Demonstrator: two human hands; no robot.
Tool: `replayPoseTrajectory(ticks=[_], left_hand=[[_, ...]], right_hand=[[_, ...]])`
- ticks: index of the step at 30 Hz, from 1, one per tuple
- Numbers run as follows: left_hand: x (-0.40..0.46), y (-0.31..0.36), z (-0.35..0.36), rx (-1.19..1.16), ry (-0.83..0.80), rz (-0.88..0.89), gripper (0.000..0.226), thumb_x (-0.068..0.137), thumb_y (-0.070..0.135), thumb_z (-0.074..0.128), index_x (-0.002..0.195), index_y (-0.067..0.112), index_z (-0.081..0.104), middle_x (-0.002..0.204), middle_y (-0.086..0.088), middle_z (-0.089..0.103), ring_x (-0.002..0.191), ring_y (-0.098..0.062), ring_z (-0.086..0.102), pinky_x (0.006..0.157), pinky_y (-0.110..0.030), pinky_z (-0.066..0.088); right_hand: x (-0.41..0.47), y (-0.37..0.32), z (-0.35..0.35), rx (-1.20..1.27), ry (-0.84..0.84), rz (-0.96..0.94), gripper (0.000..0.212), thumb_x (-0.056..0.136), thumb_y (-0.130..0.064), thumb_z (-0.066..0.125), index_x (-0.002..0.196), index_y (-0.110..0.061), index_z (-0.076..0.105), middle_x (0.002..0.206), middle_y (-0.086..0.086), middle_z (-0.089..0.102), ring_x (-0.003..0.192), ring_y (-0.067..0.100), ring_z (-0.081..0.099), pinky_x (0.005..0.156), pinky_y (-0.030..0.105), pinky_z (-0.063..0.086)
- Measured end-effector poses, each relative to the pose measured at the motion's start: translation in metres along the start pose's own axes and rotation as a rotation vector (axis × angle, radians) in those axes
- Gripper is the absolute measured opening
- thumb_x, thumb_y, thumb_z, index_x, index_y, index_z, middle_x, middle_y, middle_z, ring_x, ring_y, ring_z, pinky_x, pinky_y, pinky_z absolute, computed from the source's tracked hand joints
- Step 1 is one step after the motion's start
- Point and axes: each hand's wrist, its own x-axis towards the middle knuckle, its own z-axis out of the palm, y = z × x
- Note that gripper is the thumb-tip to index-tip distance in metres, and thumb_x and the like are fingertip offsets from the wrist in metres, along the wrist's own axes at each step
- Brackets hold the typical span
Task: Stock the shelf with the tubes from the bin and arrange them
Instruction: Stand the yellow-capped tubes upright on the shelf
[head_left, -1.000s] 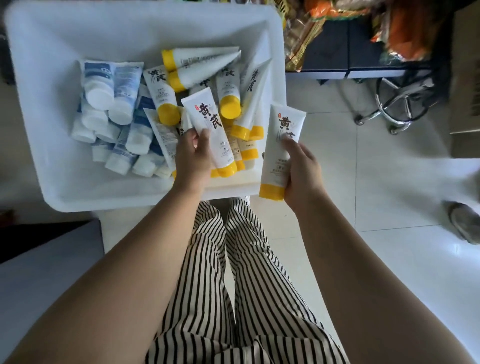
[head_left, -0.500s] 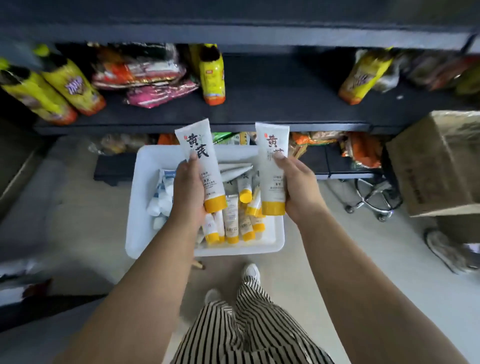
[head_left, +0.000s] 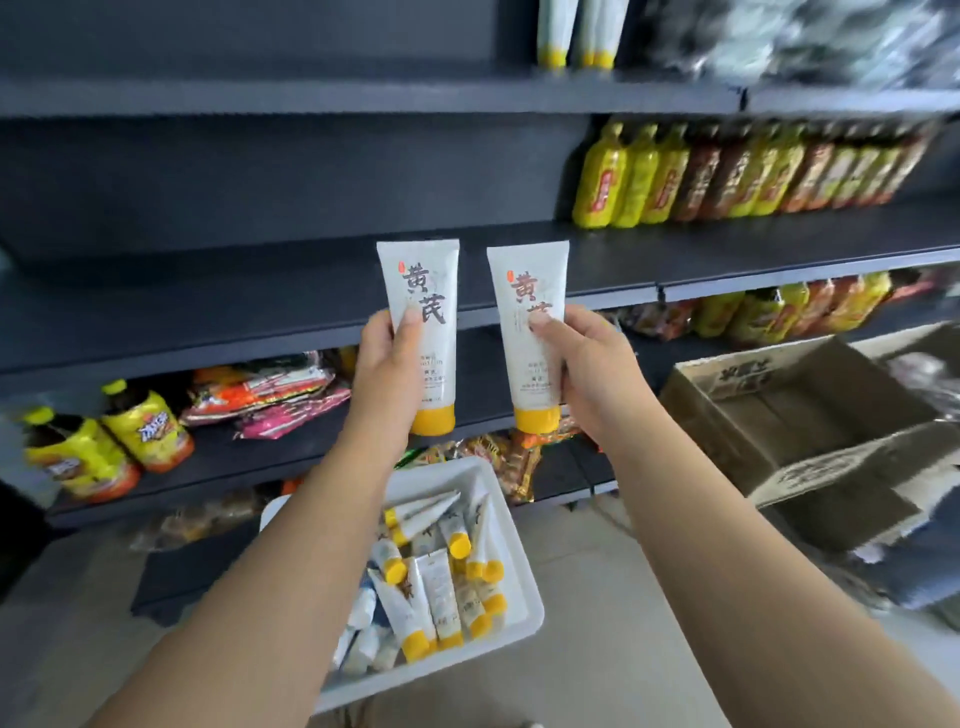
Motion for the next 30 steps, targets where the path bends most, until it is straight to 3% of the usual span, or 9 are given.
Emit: replayPoseTrajectory(ticks=[4,9,14,20,23,30], left_hand=[[-0.006,0.042,0.027,-0.052,-0.052,0.086,0.016,0.096,0.033,0.042,0.107,0.023,0.05,0.091,0.013,0.06,0.084,-0.004,0.059,0.079,-0.026,0.05],[-0.017,0.07,0.059,-0.118,-0.127,0.117,0.007,0.095,0.032,0.045,0.094,0.029,0.052,0.099,0.007,0.063,0.094,-0.01,0.062,0.087,-0.034,0.05],[-0.026,0.088,0.114,-0.084,-0.157,0.162,0.006,0.094,0.033,0.046,0.093,0.032,0.051,0.098,0.009,0.064,0.093,-0.009,0.063,0.084,-0.037,0.052],[-0.03,0.102,0.197,-0.118,-0.137,0.221,0.011,0.095,0.026,0.046,0.104,0.029,0.053,0.099,0.011,0.064,0.089,-0.005,0.062,0.077,-0.029,0.052],[-0.027,0.108,0.234,-0.121,-0.126,0.268,0.011,0.094,0.024,0.047,0.098,0.032,0.053,0.097,0.014,0.064,0.085,0.001,0.062,0.073,-0.023,0.051],[-0.004,0.123,0.285,-0.086,-0.067,0.296,0.021,0.094,0.021,0.049,0.114,0.02,0.053,0.104,0.009,0.064,0.097,-0.006,0.061,0.082,-0.027,0.051]], right_hand=[[-0.012,-0.049,-0.018,0.012,-0.01,-0.132,0.016,0.093,-0.014,0.051,0.098,-0.02,0.065,0.099,0.003,0.07,0.089,0.018,0.066,0.075,0.032,0.053],[-0.022,-0.086,-0.048,0.079,-0.044,-0.206,0.016,0.093,-0.016,0.051,0.096,-0.021,0.066,0.085,-0.006,0.071,0.076,0.009,0.067,0.065,0.027,0.054],[-0.012,-0.112,-0.1,0.108,-0.019,-0.241,0.014,0.092,-0.018,0.054,0.099,-0.02,0.066,0.092,-0.001,0.072,0.084,0.017,0.067,0.076,0.039,0.056],[0.01,-0.139,-0.177,0.173,-0.078,-0.243,0.022,0.095,-0.013,0.046,0.095,-0.02,0.067,0.086,-0.003,0.072,0.08,0.015,0.065,0.074,0.033,0.053],[0.026,-0.149,-0.211,0.214,-0.101,-0.242,0.025,0.097,-0.01,0.042,0.094,-0.017,0.066,0.083,-0.001,0.071,0.077,0.015,0.063,0.07,0.032,0.051],[0.068,-0.166,-0.247,0.283,-0.185,-0.257,0.027,0.097,-0.006,0.038,0.099,-0.014,0.064,0.089,0.002,0.069,0.078,0.014,0.063,0.075,0.031,0.051]])
